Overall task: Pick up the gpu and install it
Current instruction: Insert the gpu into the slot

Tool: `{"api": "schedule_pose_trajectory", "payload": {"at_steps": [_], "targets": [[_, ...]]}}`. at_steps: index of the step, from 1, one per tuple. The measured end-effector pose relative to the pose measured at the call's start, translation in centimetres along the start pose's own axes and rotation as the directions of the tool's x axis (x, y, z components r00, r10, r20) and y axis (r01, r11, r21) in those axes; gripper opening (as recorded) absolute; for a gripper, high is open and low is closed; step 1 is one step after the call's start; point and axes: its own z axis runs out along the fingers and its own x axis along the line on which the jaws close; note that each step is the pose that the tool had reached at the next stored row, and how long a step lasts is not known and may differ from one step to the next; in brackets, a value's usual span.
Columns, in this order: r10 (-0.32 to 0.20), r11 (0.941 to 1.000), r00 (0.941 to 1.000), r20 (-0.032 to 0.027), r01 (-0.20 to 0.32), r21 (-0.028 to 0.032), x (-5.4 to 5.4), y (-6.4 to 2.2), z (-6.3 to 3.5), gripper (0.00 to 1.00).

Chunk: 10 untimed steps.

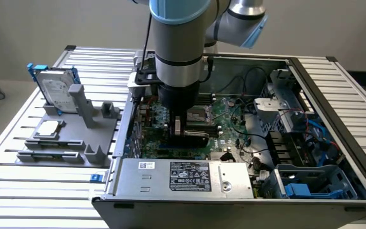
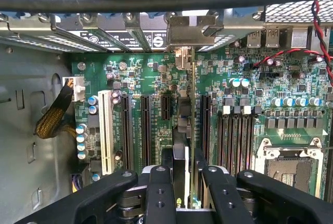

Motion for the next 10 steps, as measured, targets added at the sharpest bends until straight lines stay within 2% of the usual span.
{"api": "schedule_pose_trajectory", "payload": {"at_steps": [10], "targets": [[0.0, 1.0, 1.0, 0.0, 0.0, 0.0, 0.0, 0.0, 0.0, 0.26]]}}
